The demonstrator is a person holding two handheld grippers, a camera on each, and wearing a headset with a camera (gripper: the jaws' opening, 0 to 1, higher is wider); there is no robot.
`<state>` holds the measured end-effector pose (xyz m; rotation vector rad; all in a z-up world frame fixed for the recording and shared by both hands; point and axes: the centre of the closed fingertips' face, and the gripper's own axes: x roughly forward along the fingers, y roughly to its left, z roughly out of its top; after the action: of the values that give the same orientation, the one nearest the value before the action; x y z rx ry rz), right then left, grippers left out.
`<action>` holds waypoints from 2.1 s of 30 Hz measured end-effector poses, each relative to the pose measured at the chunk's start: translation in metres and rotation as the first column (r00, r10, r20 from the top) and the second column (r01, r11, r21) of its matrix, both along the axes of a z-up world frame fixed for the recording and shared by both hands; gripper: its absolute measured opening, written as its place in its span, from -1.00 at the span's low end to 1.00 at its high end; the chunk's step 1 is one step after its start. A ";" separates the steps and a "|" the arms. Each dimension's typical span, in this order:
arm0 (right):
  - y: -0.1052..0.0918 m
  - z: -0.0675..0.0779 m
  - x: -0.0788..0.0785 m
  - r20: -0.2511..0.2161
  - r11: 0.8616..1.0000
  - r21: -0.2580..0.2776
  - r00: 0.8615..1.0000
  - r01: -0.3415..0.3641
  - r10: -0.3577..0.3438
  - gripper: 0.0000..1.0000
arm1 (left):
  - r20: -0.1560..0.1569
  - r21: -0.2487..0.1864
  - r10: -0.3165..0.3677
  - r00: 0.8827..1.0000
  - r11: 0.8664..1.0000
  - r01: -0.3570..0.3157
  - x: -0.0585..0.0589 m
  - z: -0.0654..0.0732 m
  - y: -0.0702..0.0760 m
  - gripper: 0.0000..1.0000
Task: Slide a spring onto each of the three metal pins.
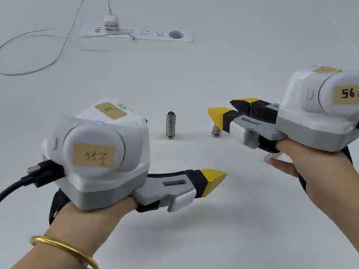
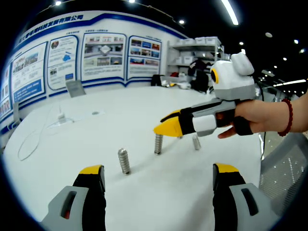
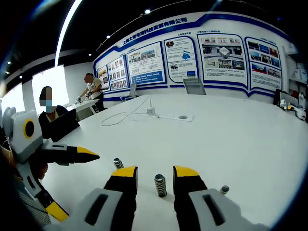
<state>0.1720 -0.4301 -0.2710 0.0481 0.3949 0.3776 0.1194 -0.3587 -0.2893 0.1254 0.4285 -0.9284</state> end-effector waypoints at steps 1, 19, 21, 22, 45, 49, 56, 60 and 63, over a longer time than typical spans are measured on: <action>-0.001 0.002 -0.001 0.002 1.000 0.005 1.000 0.002 -0.002 -0.37 | 0.001 0.000 -0.002 1.000 1.000 0.002 0.000 0.000 -0.001 0.89; -0.019 0.022 -0.021 0.005 0.999 0.030 1.000 -0.024 0.023 -0.10 | 0.062 0.017 -0.077 0.995 0.997 0.077 -0.011 0.012 -0.022 0.70; -0.024 0.024 -0.024 0.006 0.999 0.027 1.000 -0.017 0.017 -0.09 | 0.058 0.015 -0.088 0.994 0.996 0.087 -0.013 0.012 -0.026 0.69; -0.026 0.024 -0.026 0.005 1.000 0.026 1.000 -0.014 0.014 -0.08 | 0.056 0.014 -0.092 0.994 0.996 0.092 -0.015 0.013 -0.028 0.67; -0.083 0.018 -0.054 -0.019 0.995 -0.023 0.995 0.097 -0.097 -0.06 | -0.004 -0.012 -0.196 0.981 0.981 0.196 -0.020 -0.001 -0.087 0.23; -0.086 0.014 -0.059 -0.028 0.995 -0.020 0.994 0.101 -0.102 -0.06 | -0.021 -0.021 -0.216 0.976 0.976 0.216 -0.022 -0.008 -0.096 0.16; -0.096 0.009 -0.064 -0.037 0.991 -0.057 0.992 0.122 -0.124 -0.07 | -0.042 -0.019 -0.240 0.970 0.971 0.239 -0.023 -0.019 -0.112 0.05; -0.101 0.007 -0.064 -0.036 0.988 -0.057 0.989 0.141 -0.144 -0.07 | -0.045 0.002 -0.250 0.967 0.968 0.251 -0.022 -0.024 -0.118 -0.05; -0.104 0.005 -0.066 -0.037 0.986 -0.055 0.987 0.155 -0.157 -0.08 | -0.067 -0.009 -0.232 0.970 0.973 0.232 -0.019 -0.027 -0.123 -0.14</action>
<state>0.1064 -0.5345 -0.2661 0.0361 0.4385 0.2119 0.0999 -0.4816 -0.3162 0.1460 0.4827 -1.1658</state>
